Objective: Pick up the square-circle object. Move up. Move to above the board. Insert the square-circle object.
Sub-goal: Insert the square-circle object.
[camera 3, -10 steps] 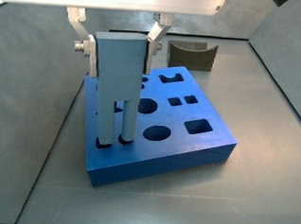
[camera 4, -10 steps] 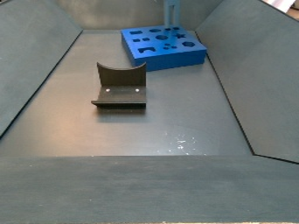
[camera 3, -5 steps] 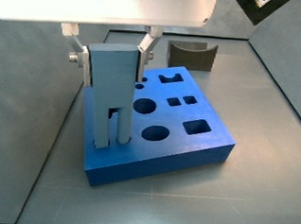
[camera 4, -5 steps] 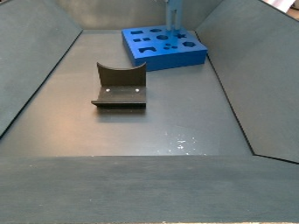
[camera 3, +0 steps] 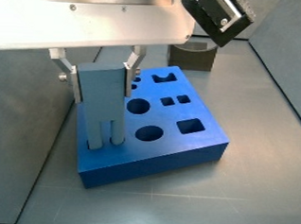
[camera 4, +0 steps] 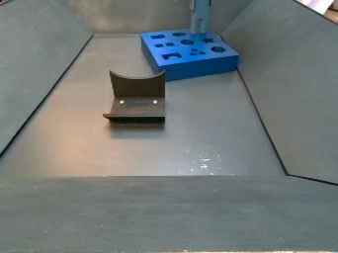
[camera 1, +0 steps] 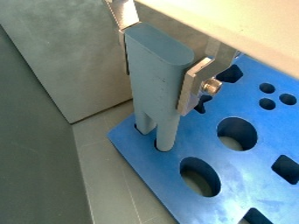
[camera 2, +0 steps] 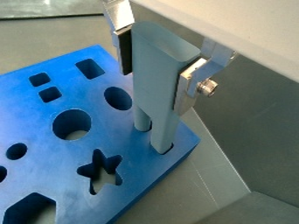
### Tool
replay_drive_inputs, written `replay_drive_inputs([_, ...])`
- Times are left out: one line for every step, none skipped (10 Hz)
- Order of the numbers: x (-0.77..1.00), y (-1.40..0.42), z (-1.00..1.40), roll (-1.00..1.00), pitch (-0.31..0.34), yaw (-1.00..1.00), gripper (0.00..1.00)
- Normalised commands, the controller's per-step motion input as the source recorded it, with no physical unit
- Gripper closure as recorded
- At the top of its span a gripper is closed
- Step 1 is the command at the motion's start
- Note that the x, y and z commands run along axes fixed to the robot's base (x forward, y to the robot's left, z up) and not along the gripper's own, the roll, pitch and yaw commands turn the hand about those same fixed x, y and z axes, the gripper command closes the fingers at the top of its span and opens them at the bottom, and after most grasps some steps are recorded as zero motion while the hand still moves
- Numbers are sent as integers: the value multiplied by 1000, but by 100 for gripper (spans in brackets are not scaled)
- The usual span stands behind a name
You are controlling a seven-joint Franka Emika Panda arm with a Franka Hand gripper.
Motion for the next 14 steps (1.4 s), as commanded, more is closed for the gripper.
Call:
replay_drive_inputs([949, 420, -609, -19, -136, 0, 100])
replay_drive_inputs([1000, 500, -651, -99, -109, 0, 100])
replay_drive_inputs([1000, 403, -603, -54, -91, 0, 100])
replay_drive_inputs([763, 189, -671, 40, -54, 123, 100])
replay_drive_inputs([437, 0, -777, 156, -81, 289, 100])
replay_drive_inputs([106, -191, -834, 181, -116, 149, 100])
replay_drive_inputs([-43, -114, -329, 33, -181, 37, 100])
replay_drive_inputs([-11, -69, -57, 26, -50, 0, 100])
replay_drive_inputs([-291, -289, -723, 249, -200, 14, 100])
replay_drive_inputs([-354, -269, -786, 259, -166, 6, 100])
replay_drive_inputs([-337, -291, -789, 230, -186, 46, 100])
replay_drive_inputs([-291, -343, -783, 181, -214, 86, 100])
replay_drive_inputs([-274, -349, -769, 169, -227, 106, 100])
replay_drive_inputs([-257, -349, -754, 171, -237, 97, 100])
